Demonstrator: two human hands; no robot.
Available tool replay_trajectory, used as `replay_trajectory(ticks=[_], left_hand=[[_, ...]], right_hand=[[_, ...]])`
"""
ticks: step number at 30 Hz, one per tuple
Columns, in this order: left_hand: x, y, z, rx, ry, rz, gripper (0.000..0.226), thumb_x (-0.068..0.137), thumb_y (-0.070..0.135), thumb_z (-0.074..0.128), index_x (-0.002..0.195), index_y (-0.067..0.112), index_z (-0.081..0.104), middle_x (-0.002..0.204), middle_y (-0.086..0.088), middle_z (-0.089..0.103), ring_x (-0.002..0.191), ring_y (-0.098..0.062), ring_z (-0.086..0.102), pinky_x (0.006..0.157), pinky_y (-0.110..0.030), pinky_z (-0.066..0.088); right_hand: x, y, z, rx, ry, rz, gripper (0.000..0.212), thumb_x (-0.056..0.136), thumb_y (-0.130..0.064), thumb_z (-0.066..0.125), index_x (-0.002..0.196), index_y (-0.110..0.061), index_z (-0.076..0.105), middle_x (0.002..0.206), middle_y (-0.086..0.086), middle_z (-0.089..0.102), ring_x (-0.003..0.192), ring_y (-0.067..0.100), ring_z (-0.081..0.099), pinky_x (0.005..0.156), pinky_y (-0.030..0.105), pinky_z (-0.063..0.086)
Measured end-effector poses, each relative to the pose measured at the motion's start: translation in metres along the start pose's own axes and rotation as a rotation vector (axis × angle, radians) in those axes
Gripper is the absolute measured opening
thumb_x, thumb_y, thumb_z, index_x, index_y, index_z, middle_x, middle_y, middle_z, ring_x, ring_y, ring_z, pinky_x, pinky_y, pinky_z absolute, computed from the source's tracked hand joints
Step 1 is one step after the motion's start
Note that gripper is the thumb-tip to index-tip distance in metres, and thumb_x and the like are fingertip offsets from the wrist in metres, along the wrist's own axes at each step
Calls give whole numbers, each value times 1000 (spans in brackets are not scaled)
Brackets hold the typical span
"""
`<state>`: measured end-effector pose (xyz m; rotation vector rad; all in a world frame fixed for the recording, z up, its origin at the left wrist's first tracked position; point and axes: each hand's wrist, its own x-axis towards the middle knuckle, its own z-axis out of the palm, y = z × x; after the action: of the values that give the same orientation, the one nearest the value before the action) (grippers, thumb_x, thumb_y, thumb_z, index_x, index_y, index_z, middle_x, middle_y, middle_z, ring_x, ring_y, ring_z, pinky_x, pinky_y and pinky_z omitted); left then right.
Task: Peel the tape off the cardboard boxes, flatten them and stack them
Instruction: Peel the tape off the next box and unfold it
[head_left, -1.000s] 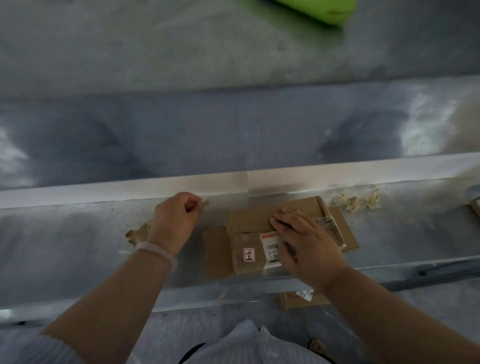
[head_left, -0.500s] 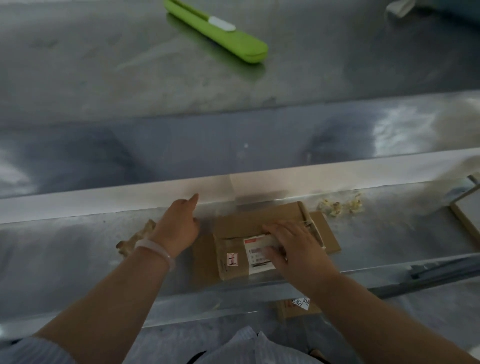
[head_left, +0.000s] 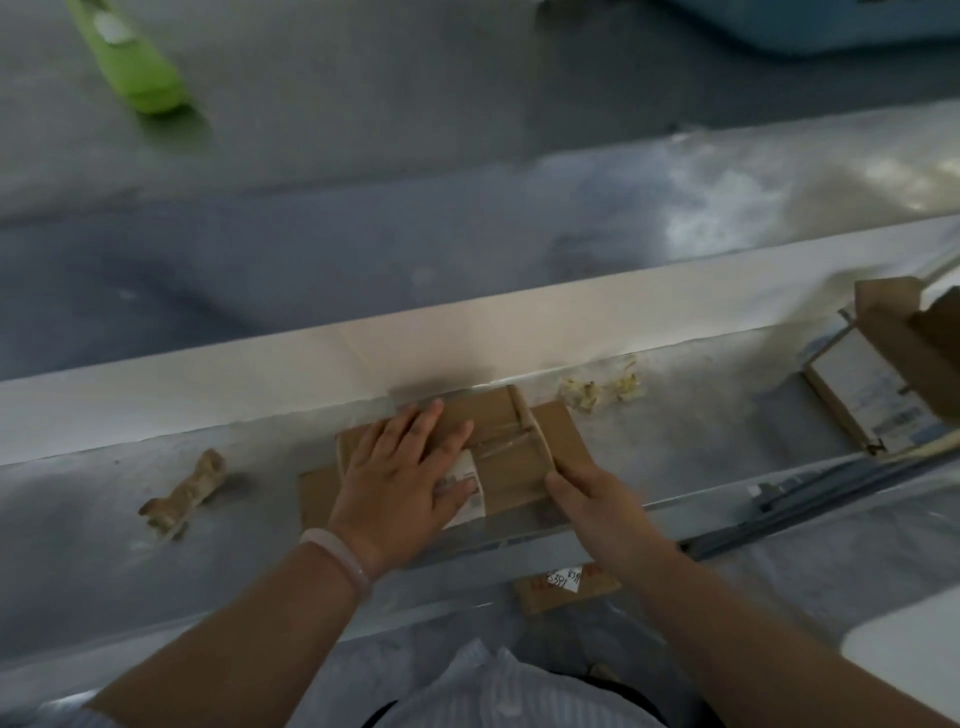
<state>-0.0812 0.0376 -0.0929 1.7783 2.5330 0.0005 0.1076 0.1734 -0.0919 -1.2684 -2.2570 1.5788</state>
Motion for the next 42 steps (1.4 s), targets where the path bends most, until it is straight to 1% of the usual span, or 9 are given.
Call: replay_trajectory(ticks=[2,6,12,16,20,24,29,36,42], left_hand=[[1,0,0,3,4,5,63,91,65,19,143,34,36,152,-4,33,136,-29,34,109,-50,28],[1,1,0,-7,24,-19,61,90,64,23,141,35,39,150,-4,35,135,-28,35,109,-50,29],[2,2,-1,-98,41,-51,63,85,69,27,139,40,40,150,0,35,136,-26,34,111,-49,26],[15,20,-14,-269,64,-225,70,72,73,27,128,38,49,141,4,39,131,-24,33,111,-43,25],[15,38,-1,-43,63,-248,79,75,83,14,139,42,35,143,-7,33,132,-31,29,109,-55,22],[15,36,4,-20,69,-255,77,77,83,13,140,44,33,143,-8,34,133,-32,29,109,-56,23],[15,36,6,-27,92,-255,77,76,84,14,138,44,38,141,-7,36,131,-31,33,108,-56,24],[14,36,6,-34,121,-244,75,77,83,19,135,43,43,139,-8,40,129,-32,37,106,-58,27],[14,37,6,-44,146,-245,73,77,82,22,135,43,43,138,-9,41,128,-33,38,105,-59,28]], right_hand=[[0,4,-5,-39,48,19,24,97,-32,54,116,-31,69,87,-25,60,81,-7,54,63,4,37],[0,2,-11,-26,132,109,24,90,-39,63,109,-28,72,88,-16,65,82,2,59,62,12,42],[5,-2,-20,-100,44,116,19,91,-35,64,106,-25,70,93,-11,67,88,8,62,74,20,44],[8,1,-21,-122,28,91,14,92,-34,63,100,-24,69,84,-12,66,79,5,60,62,17,41],[10,0,-22,-264,20,13,6,94,-29,59,90,-25,62,75,-14,56,71,4,52,54,11,33],[11,-1,-24,-348,-31,-33,26,95,-26,54,71,-30,46,72,-13,52,65,0,47,53,13,33],[16,-1,-28,97,-168,187,15,92,-17,58,78,-14,61,79,7,69,69,17,68,73,34,60],[16,-8,-38,512,-353,321,17,91,-5,55,74,-5,58,67,9,54,62,17,55,55,31,55],[22,1,-54,267,-275,275,6,87,-13,70,90,-8,68,91,13,71,88,22,70,80,41,60]])
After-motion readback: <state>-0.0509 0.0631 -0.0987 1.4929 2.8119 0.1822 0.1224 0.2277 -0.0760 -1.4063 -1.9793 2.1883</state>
